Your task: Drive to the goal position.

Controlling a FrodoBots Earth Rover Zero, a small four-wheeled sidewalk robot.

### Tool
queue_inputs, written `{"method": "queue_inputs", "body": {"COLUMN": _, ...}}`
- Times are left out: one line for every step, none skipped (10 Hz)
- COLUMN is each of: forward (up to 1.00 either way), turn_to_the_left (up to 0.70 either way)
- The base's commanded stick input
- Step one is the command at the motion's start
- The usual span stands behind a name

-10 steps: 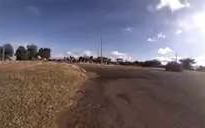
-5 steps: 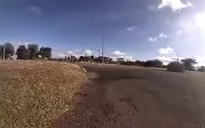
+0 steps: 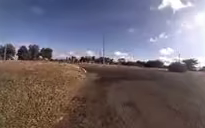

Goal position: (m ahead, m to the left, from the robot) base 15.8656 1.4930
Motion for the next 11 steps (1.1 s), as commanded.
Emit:
{"method": "queue_inputs", "body": {"forward": 0.45, "turn_to_the_left": 0.00}}
{"method": "queue_inputs", "body": {"forward": 0.45, "turn_to_the_left": 0.00}}
{"method": "queue_inputs", "body": {"forward": 0.45, "turn_to_the_left": 0.00}}
{"method": "queue_inputs", "body": {"forward": 0.45, "turn_to_the_left": 0.00}}
{"method": "queue_inputs", "body": {"forward": 0.45, "turn_to_the_left": 0.00}}
{"method": "queue_inputs", "body": {"forward": 0.45, "turn_to_the_left": 0.00}}
{"method": "queue_inputs", "body": {"forward": 0.45, "turn_to_the_left": 0.00}}
{"method": "queue_inputs", "body": {"forward": 0.45, "turn_to_the_left": 0.00}}
{"method": "queue_inputs", "body": {"forward": 0.45, "turn_to_the_left": 0.00}}
{"method": "queue_inputs", "body": {"forward": 0.45, "turn_to_the_left": 0.00}}
{"method": "queue_inputs", "body": {"forward": 0.45, "turn_to_the_left": 0.00}}
